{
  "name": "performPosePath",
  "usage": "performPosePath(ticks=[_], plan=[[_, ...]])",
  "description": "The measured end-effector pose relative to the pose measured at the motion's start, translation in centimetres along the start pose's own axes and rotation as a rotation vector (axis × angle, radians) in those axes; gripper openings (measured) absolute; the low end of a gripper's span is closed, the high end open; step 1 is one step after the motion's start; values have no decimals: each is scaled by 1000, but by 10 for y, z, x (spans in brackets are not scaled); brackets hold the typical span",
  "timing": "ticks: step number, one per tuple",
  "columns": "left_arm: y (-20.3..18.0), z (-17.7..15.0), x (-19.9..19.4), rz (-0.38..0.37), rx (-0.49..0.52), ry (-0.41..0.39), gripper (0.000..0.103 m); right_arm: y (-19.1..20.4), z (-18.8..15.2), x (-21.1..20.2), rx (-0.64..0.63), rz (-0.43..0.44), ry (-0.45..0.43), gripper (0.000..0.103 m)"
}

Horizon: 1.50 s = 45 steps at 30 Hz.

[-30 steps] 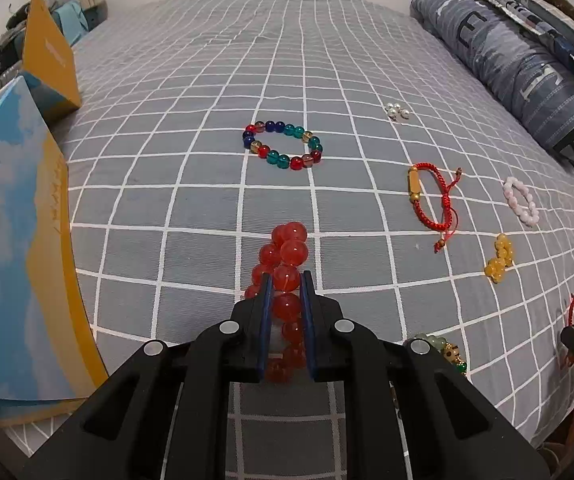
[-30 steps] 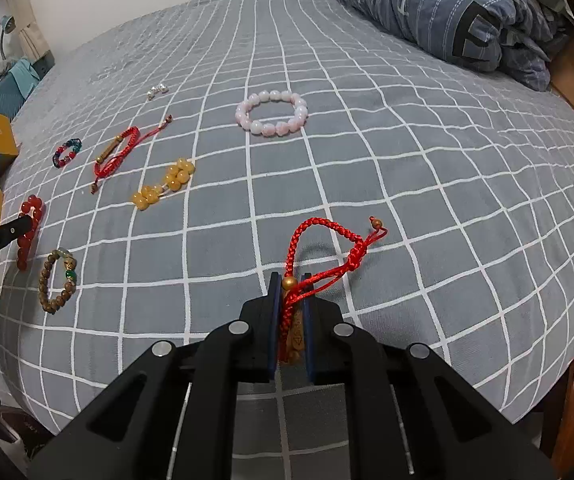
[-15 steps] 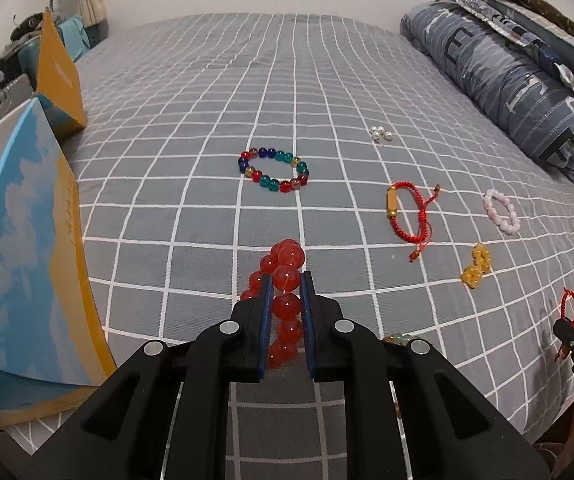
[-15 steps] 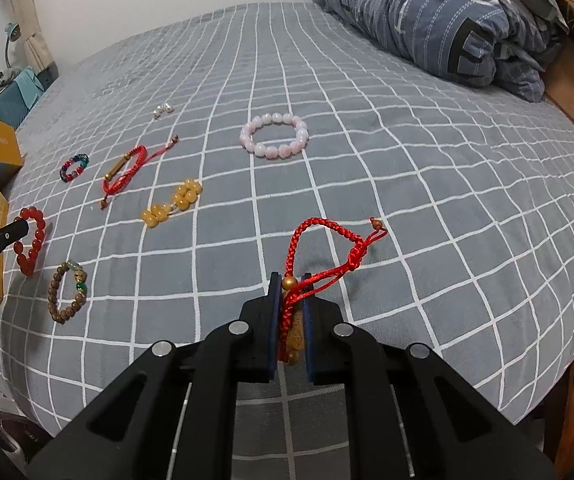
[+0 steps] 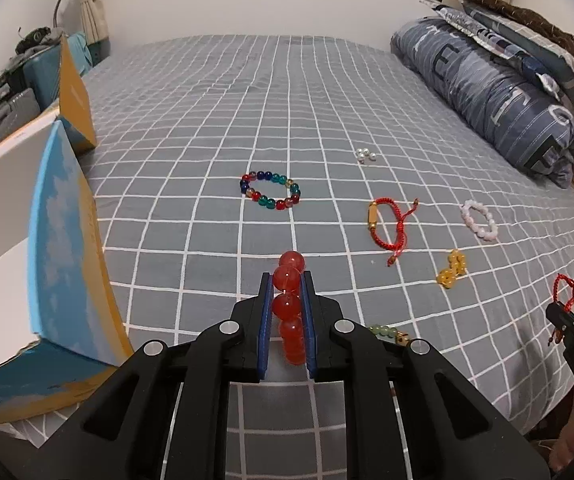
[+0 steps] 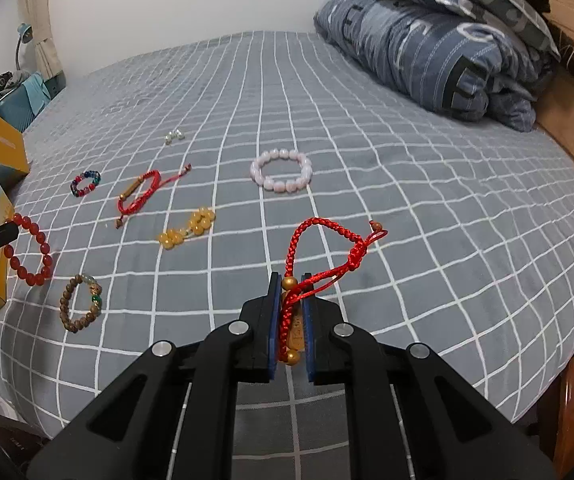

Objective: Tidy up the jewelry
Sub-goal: 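Carry both held bracelets over the open white box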

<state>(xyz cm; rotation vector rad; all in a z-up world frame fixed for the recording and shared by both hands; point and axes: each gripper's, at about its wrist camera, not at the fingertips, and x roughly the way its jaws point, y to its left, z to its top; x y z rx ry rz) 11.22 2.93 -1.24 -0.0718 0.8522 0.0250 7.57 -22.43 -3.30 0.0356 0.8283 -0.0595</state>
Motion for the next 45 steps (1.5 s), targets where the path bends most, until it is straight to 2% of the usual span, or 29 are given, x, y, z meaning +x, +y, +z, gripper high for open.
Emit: performPosePath(ticks=[12,16,23,33,37,45], plan=[[4,-1,-45,-6,-4,-66,13,12,10,-23,-20,-12,-63,9],[8,0,-61,25,-7,-93,13,22,17,-31,-34,-16,-85,9],[22,2,-87,37,-25,-126,13,46,33,-41,-49,-2,-114,9],[58,12,-117,97,-73,-171,13,106,62,-54,-77,73,-157,9],[80,20,-125,113,-107,-179,13,141,71,-53,-119,105,-157,9],[138,20,-142,206,-186,-191,13,227,91,-58,-202,186,-171,9]])
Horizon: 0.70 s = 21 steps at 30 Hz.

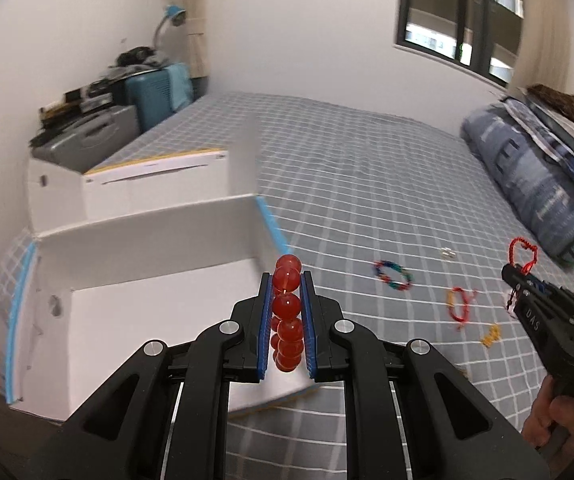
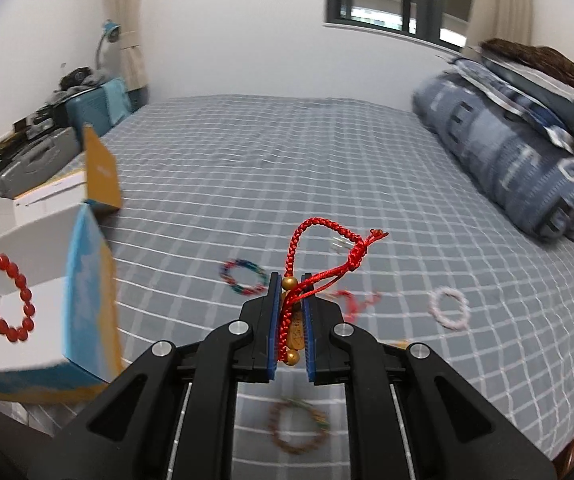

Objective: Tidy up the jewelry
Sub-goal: 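Carry both held bracelets over the open white box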

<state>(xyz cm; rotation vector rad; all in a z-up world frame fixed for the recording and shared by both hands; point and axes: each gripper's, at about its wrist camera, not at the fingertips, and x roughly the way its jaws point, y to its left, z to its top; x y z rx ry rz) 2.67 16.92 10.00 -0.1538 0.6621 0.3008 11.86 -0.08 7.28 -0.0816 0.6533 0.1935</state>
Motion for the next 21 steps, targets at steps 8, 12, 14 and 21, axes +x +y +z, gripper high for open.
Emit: performPosePath(ticks=[8,12,14,21], plan=[[67,1,1,114,-86,13,13,102,20,-3,-121,117,-28,9],[96,-5,5,153,-117,34,13,147,20,-1,-165,180,-11,9],[108,-6,7,169,-130,40,13,166,18,3,-187,212,6,9],[145,-18,23,207,-160,117,13,221,8,20,-244,271,105,9]])
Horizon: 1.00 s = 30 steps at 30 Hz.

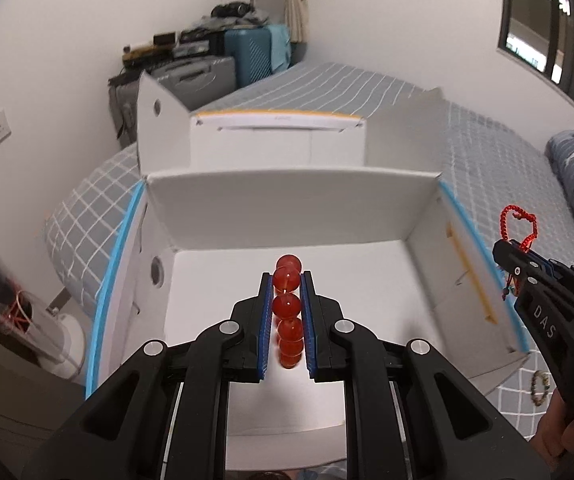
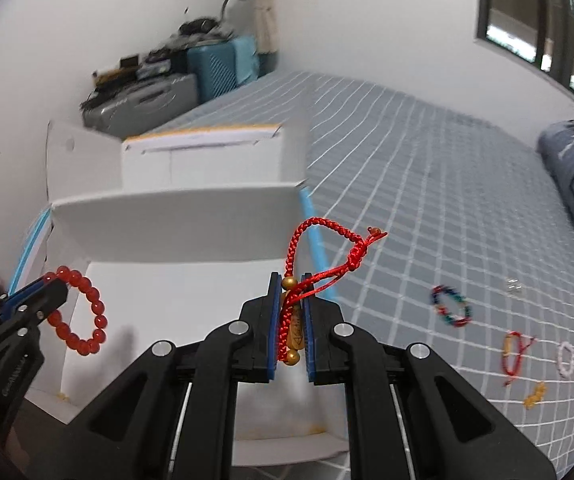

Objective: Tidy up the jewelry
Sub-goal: 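Carry both held bracelets over the open white box, then open the left tool and the right tool to drop both bracelets into the box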

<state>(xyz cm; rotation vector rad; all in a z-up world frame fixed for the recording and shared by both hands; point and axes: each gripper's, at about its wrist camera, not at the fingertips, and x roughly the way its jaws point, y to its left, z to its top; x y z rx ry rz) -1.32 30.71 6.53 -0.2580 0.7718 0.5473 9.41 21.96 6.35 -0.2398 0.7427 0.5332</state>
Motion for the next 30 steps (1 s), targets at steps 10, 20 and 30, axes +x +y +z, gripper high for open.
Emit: performPosePath(ticks=[10,20,30], plan=[[27,-5,39,-8,-29,130,13,24,-6,40,-14,23,160,9],[30,-8,60,13,-32,228,13,32,-17,69,-11,23,280,9],[32,-9,61,17,-32,234,14,34,-19,71,-7,40,291,12]])
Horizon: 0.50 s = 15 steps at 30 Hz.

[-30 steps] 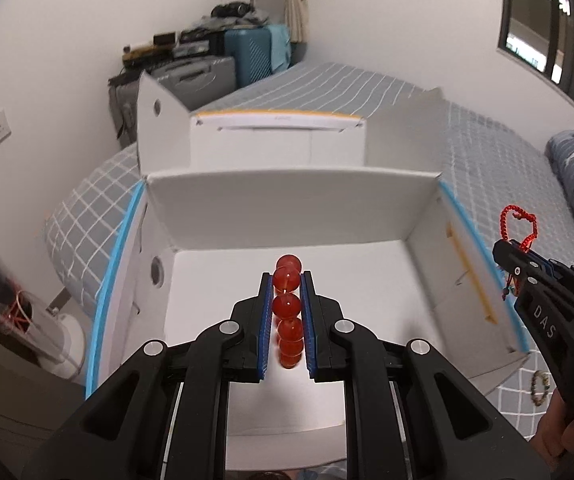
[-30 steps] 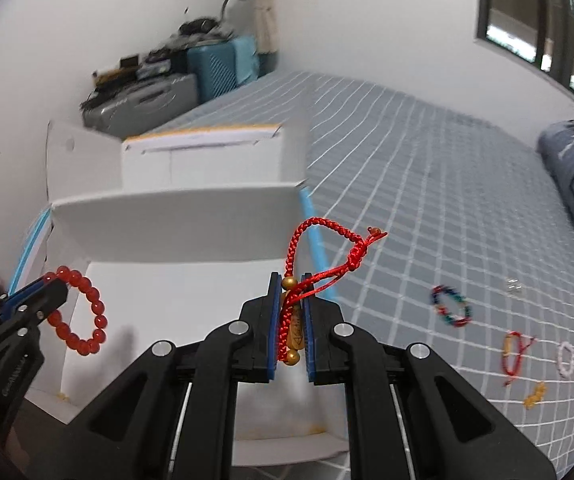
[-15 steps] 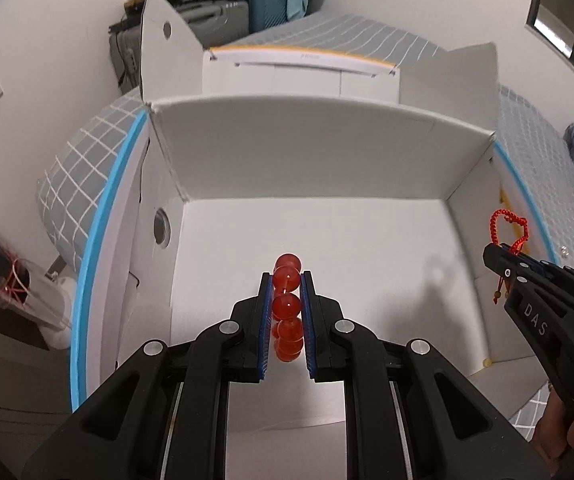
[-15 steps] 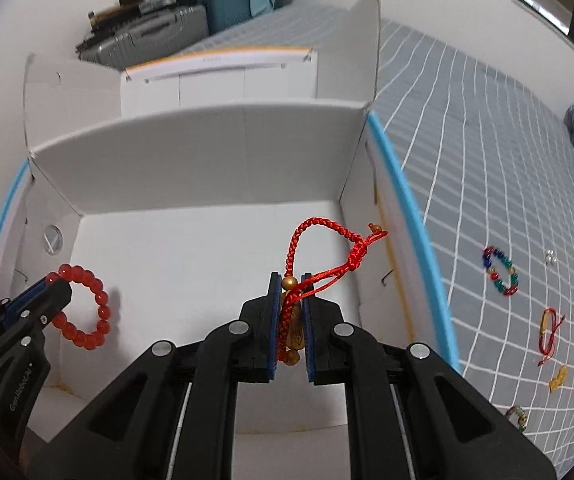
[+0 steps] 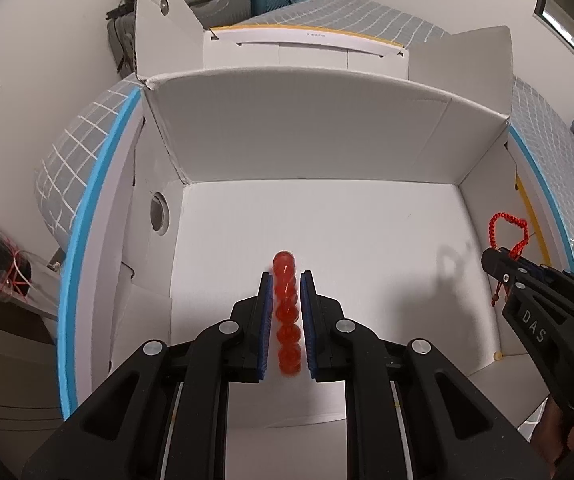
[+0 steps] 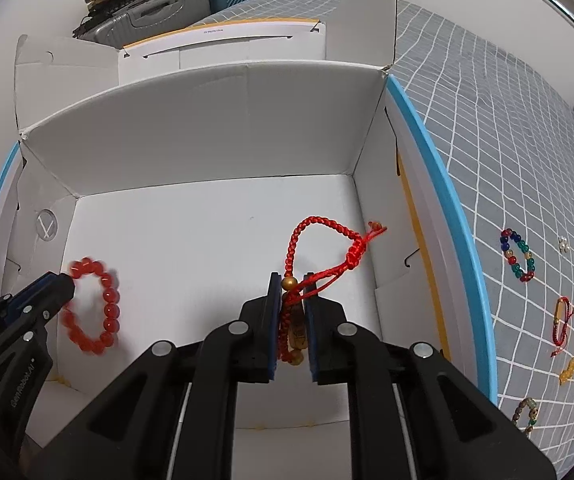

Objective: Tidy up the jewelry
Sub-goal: 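Open the left tool and the right tool to drop both bracelets into the box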

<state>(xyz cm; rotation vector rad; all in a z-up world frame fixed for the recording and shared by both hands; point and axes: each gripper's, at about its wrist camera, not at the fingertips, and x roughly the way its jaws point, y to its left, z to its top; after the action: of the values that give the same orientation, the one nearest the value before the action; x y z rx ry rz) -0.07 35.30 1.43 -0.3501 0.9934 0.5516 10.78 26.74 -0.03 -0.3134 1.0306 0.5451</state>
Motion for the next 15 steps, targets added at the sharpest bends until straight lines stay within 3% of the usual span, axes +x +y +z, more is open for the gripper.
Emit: performPosePath(ticks=[3,5,7,12,15], plan=[[-2,1,-2,-2,1,-3,18,-1,1,-2,5,10,-8,20],[-3,0,-4,-1,0,-8,29,-1,1,-7,4,17,-31,41],[-3,0,-7,1,0,-18,38,-2,1,-14,2,23,-55,50],[-1,-1,-18,18,-1,-58,65,-4,2,-31,-3,16,-103,66],[1,-2,-23,23,-3,-79,74,-7,4,-39,7,9,-126,76]])
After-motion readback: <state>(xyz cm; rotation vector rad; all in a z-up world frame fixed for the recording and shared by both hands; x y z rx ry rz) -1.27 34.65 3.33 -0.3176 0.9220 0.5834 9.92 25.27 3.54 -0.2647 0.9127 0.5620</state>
